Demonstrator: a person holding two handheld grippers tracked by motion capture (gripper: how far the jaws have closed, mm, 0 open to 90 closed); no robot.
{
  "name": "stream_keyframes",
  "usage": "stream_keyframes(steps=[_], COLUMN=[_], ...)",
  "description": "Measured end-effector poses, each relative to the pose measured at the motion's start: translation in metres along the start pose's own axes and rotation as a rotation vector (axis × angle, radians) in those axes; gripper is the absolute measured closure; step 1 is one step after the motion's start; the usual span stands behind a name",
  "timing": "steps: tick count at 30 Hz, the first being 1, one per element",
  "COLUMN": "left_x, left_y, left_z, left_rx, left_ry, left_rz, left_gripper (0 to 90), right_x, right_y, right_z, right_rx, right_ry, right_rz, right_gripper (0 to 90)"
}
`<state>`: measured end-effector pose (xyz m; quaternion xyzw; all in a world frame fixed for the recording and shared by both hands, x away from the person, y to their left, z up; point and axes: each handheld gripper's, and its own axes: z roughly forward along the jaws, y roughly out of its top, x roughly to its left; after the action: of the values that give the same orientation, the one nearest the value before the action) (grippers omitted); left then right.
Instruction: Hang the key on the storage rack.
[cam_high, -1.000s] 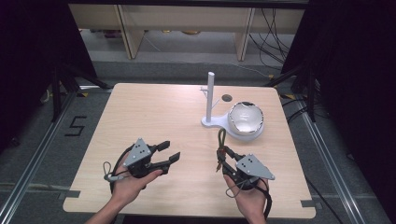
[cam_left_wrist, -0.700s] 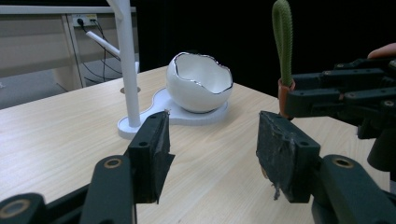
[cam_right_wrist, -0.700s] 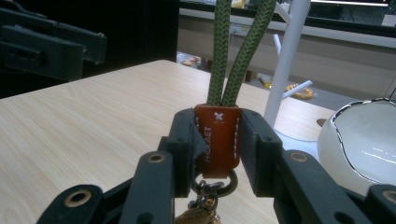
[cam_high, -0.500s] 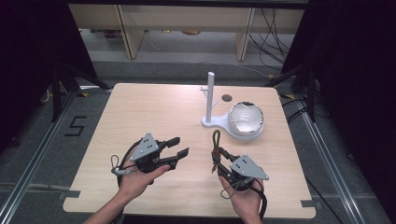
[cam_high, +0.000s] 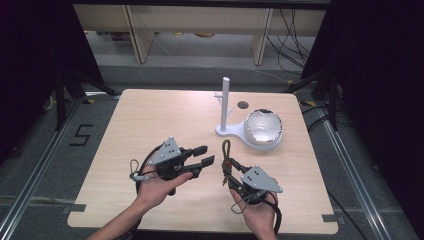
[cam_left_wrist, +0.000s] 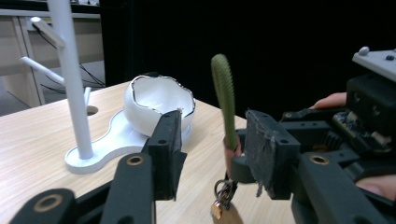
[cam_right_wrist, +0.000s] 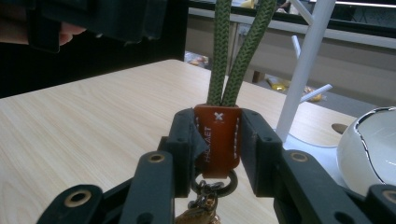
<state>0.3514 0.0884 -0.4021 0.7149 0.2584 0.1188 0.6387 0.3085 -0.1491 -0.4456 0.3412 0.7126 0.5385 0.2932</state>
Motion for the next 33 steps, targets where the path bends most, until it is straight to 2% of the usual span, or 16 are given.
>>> stream_keyframes(steps=[11,13,15,16,26,33], left_x=[-0.005,-0.006,-0.005,-0.005,-0.003,-0.003], left_y=[0.001,0.001,0.000,-0.001,-0.002,-0.002], left_z=[0.014,0.017,0.019,0.022,0.024,0.025], left_rx=[0.024,0.030,0.040,0.042,0.055,0.059], left_ry=[-0.031,-0.036,-0.039,-0.045,-0.042,-0.047], left_rz=[-0.020,-0.020,-0.023,-0.031,-0.046,-0.051], left_gripper=[66.1,67.1,70.2,71.1,80.4,79.5], right_x=[0.002,0.002,0.004,0.004,0.007,0.007], right_y=[0.000,-0.001,-0.002,-0.001,-0.002,-0.002], right_z=[0.001,0.004,0.003,0.002,0.003,0.003], right_rx=[-0.004,-0.021,-0.010,0.004,0.015,0.022], right_ry=[-0.002,0.013,0.011,0.011,0.014,0.006], right_rz=[-0.011,-0.009,0.006,-0.016,-0.018,-0.022], right_gripper=[68.1,68.1,68.1,68.1,68.1,68.1])
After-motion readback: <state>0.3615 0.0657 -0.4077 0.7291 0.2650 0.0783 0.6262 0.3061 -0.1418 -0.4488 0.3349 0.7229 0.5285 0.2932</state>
